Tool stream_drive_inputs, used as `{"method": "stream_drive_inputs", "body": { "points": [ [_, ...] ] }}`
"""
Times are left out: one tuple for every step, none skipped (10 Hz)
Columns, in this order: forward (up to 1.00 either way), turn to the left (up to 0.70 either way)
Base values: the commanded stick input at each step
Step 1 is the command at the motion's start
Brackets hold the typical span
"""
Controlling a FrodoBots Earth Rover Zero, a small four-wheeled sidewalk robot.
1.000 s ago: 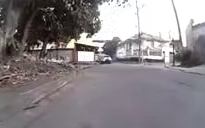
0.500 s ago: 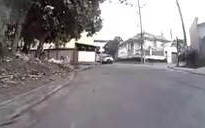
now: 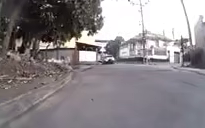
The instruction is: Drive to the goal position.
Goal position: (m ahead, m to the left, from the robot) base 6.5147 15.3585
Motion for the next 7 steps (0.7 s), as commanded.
{"method": "stream_drive_inputs", "body": {
  "points": [
    [1.00, 0.00],
    [1.00, 0.00],
    [1.00, 0.00],
    [1.00, 0.00],
    [1.00, 0.00],
    [1.00, 0.00],
    [1.00, 0.00]
  ]
}}
